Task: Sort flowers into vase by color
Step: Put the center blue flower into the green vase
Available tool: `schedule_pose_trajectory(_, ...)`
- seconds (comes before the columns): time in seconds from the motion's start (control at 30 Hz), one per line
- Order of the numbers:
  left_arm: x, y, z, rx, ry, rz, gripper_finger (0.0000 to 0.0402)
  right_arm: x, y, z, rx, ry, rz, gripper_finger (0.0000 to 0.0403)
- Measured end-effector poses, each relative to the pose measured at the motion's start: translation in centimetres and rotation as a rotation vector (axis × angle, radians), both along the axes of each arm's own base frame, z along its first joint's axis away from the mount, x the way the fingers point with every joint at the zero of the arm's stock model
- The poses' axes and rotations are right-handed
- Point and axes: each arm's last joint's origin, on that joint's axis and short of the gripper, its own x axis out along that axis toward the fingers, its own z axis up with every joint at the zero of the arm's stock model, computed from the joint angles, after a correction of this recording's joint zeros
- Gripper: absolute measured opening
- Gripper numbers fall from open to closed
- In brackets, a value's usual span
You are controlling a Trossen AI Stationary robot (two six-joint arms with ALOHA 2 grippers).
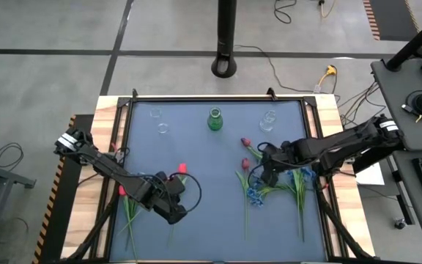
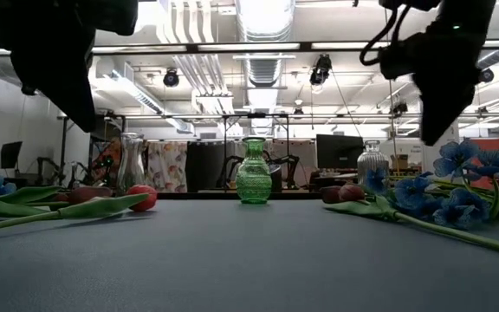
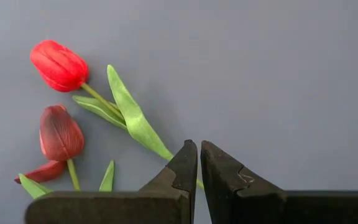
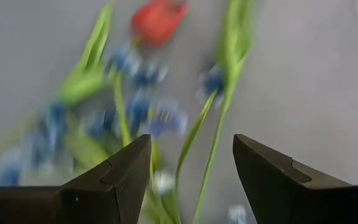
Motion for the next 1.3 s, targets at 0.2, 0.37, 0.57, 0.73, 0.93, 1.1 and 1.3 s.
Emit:
schedule_pose_trajectory(0.2,0.0,0.0,0.0,0.015,-0.008,-0.004,0.0006,-0.3,1.0,-0.3,0.043,0.055,0.291,0.0219)
schedule_pose_trajectory(0.37,0.1,0.1,0.1,0.037,-0.017,-0.006,0.0006,-0.5,2.2,-0.4,0.027,0.064,0.402,0.0219)
schedule_pose_trajectory(0.57,0.0,0.3,0.1,0.088,-0.030,-0.010,0.0006,-0.9,2.9,-0.4,0.015,0.075,0.278,0.0247)
schedule_pose_trajectory(0.73,0.1,0.5,0.3,0.107,-0.028,-0.026,0.0006,-1.1,3.2,-0.5,0.003,0.084,0.281,0.0289)
schedule_pose_trajectory(0.93,-0.1,0.6,0.8,0.130,-0.050,-0.045,0.0006,-1.9,3.6,-2.6,-0.005,0.164,0.258,0.0303)
schedule_pose_trajectory(1.1,-0.3,0.8,1.4,0.178,-0.082,-0.063,0.0006,-1.3,4.3,-4.8,-0.021,0.232,0.274,0.0290)
schedule_pose_trajectory(1.3,-0.4,1.0,1.8,0.217,-0.103,-0.064,0.0006,-0.3,4.8,-6.1,-0.028,0.280,0.303,0.0278)
